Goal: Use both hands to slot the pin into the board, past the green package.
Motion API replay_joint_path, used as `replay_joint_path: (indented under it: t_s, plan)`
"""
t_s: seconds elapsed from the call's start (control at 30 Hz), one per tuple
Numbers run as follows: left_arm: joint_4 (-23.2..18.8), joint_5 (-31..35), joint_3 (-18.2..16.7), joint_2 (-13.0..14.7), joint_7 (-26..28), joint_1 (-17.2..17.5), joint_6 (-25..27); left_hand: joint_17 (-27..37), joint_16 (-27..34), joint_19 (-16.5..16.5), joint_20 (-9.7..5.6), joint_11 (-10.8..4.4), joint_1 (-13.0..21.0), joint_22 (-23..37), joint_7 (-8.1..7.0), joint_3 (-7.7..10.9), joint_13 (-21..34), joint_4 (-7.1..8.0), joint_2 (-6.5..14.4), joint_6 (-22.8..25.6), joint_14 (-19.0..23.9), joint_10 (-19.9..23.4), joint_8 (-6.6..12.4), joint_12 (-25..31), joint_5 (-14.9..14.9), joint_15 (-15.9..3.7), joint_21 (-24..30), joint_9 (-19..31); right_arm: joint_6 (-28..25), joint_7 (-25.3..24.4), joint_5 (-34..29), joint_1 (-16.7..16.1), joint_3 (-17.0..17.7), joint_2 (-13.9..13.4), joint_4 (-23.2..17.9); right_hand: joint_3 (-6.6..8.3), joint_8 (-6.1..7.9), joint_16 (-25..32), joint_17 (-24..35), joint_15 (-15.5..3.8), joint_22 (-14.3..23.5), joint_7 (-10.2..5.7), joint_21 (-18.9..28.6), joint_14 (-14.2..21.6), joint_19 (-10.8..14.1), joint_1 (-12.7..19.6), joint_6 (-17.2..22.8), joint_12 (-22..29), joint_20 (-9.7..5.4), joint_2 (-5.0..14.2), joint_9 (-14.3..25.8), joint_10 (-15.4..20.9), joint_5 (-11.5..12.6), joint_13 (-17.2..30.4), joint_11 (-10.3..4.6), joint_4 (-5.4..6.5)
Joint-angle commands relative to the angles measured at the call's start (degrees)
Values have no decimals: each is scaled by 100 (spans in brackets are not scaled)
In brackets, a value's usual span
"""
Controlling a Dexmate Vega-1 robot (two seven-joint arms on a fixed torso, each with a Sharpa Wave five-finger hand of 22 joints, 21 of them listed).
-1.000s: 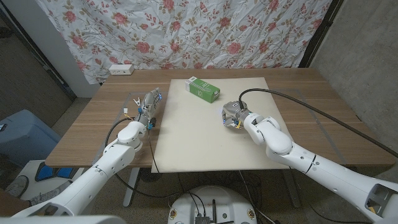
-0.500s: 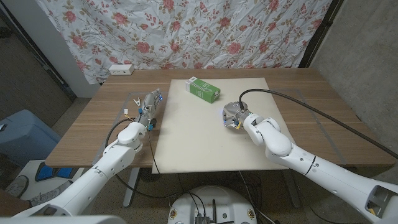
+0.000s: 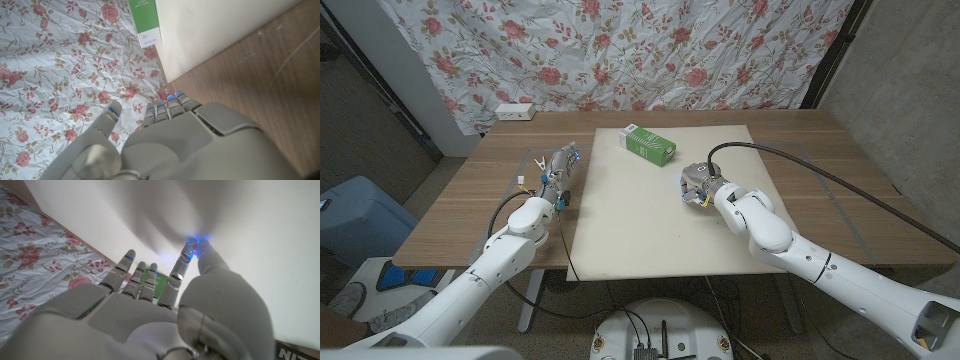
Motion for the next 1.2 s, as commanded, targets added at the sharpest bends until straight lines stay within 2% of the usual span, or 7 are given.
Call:
replay_joint_path:
  t_s: [0.03,0.43,0.9,1.2]
  plan:
    - [-132,103,-23,83,33,33,-21,17,-12,31,-36,-23,22,30,1,13,18,-34,474,32,20,31,10,-8,-1,35,23,32,-41,-162,133,-27,114,20,-52,-3,18,34,32,8,13,-171,-2,31,38,-37,160,6,1,34,4,39,23,8,20,15]
    - [-276,212,-1,167,54,48,55,19,-9,38,-40,-39,39,30,-2,4,18,-61,484,44,21,37,12,-6,-5,32,26,32,-112,-276,336,-62,202,12,-126,-13,1,42,39,1,13,-174,-3,42,51,-52,171,-5,-20,55,-16,54,24,6,8,6]
    - [-721,634,81,443,223,103,337,22,4,60,-50,-49,58,30,-20,-3,18,-86,503,128,47,109,35,17,-8,10,33,32,-334,-634,949,-214,520,-35,-364,-16,-26,42,44,-13,12,-179,-8,35,51,-43,153,-19,-25,76,-34,61,25,4,-12,-17]
    - [-929,741,128,551,180,162,451,24,12,105,-58,-58,68,30,-34,5,18,-97,508,223,82,208,56,42,-7,-9,46,30,-477,-873,1320,-295,650,-103,-485,3,-60,38,40,-13,12,-187,-10,29,56,36,107,-33,-28,81,-52,61,29,2,-32,-77]
